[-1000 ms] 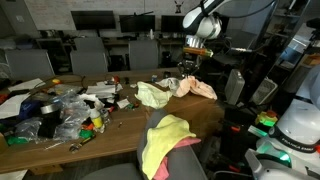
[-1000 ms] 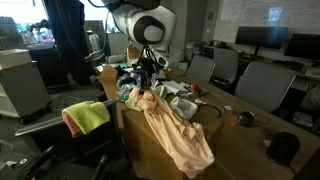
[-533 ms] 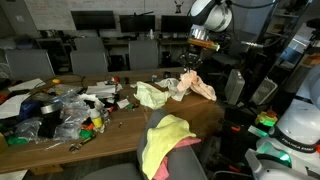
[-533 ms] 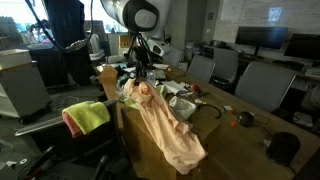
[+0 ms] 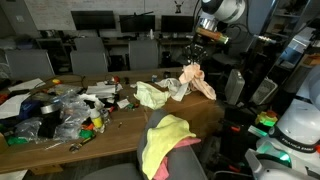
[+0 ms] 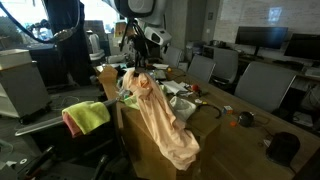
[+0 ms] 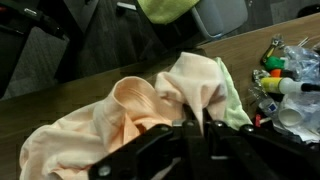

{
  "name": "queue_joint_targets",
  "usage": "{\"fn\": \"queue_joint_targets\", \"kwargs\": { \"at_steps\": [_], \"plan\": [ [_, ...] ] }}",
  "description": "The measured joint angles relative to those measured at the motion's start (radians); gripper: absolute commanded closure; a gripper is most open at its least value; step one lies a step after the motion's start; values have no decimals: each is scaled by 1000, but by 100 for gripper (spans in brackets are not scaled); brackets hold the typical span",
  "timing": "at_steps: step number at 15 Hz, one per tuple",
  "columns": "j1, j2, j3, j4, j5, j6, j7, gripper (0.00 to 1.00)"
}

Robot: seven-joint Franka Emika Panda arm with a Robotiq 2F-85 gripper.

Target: Pick up all the clothes from the table and put them on the chair.

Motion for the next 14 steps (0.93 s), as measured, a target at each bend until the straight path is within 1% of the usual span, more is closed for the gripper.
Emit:
{"fn": "queue_joint_targets", "kwargs": {
  "at_steps": [8,14],
  "plan": [
    [-32,-223,3,-38,-3,0,-3,98],
    [-66,-373,23,-101,-8,-1,-4,98]
  ]
}}
